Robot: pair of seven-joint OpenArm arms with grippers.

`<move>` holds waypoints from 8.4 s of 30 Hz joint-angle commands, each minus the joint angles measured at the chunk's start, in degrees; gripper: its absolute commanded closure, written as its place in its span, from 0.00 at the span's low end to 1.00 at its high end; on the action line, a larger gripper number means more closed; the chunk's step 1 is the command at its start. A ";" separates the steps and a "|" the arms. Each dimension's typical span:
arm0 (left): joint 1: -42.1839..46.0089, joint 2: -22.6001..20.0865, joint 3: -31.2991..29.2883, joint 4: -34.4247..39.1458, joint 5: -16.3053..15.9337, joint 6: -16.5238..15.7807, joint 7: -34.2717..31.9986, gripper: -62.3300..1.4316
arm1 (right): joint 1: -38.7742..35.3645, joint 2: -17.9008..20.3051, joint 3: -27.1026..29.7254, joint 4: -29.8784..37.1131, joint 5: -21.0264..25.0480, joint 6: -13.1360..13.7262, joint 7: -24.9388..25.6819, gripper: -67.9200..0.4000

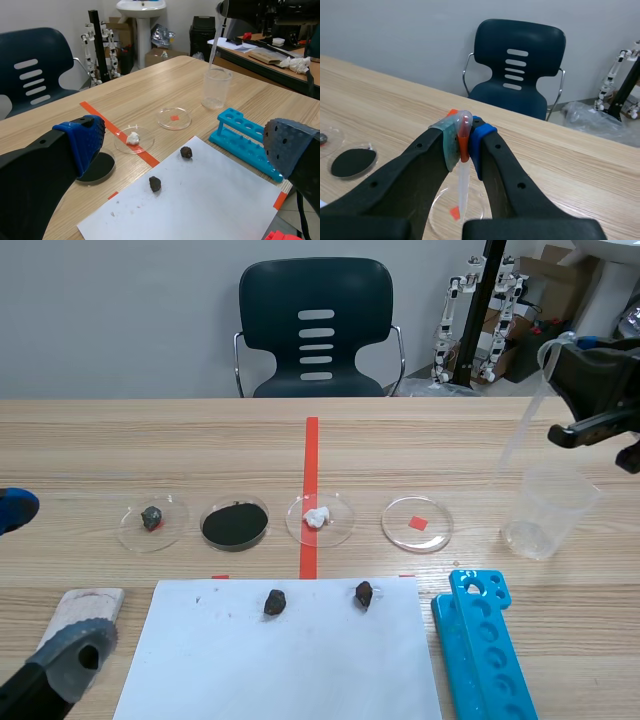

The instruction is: Draw acid from the petri dish

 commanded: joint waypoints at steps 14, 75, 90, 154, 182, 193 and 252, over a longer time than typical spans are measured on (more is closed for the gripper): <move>0.17 0.15 -0.48 0.92 -0.79 -0.13 -0.76 0.00 | 17.16 -1.49 -12.68 -16.68 -4.17 0.11 6.19 0.99; 0.17 0.15 -0.48 0.92 -0.79 -0.13 -0.76 0.00 | 24.35 -14.88 -18.69 -38.51 -27.71 4.55 19.30 0.99; 0.17 0.15 -0.48 0.92 -0.79 -0.13 -0.76 0.00 | 24.33 -14.88 -18.69 -38.51 -27.69 4.55 19.28 0.99; 0.17 0.15 -0.48 0.92 -0.79 -0.13 -0.76 0.00 | 23.08 -14.88 -18.69 -38.51 -26.18 4.55 19.71 0.94; 0.17 0.15 -0.48 0.92 -0.79 -0.13 -0.76 0.00 | 22.91 -14.73 -18.69 -38.51 -26.18 4.55 20.17 0.89; 0.17 0.15 -0.48 0.92 -0.79 -0.13 -0.76 0.00 | 22.91 -14.73 -18.69 -38.51 -26.18 4.55 20.59 0.89; 0.17 0.15 -0.48 0.92 -0.79 -0.13 -0.76 0.00 | 22.95 -14.38 -17.68 -38.27 -25.94 4.83 20.79 0.87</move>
